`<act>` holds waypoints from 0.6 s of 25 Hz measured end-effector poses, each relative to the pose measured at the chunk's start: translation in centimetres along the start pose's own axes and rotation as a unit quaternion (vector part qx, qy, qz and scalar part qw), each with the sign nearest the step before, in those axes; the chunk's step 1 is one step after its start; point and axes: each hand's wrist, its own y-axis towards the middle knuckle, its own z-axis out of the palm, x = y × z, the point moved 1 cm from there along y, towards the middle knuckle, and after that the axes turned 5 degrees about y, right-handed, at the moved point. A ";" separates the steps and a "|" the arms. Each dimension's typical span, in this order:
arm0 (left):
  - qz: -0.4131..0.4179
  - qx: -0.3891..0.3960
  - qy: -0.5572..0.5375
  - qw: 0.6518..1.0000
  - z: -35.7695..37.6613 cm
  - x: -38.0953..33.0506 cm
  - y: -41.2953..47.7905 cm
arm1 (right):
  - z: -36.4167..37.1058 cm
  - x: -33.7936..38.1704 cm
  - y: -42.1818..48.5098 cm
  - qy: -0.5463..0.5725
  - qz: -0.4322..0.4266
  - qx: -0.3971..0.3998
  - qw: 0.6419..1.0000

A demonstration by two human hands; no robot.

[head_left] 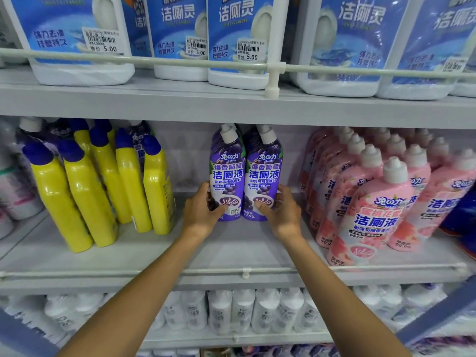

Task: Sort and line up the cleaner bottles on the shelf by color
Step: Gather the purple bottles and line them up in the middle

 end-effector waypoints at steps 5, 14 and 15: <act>-0.020 -0.014 -0.037 0.999 0.4 0.1 -0.2 | -0.3 0.1 -0.2 0.015 0.014 0.018 1.000; 0.009 -0.115 -0.206 0.972 -6.0 -1.7 -2.6 | 0.3 4.1 -6.5 0.132 -0.040 -0.020 0.990; 0.016 -0.143 -0.226 0.964 -7.8 -1.8 -3.3 | 1.2 5.3 -7.5 0.130 -0.051 -0.004 0.990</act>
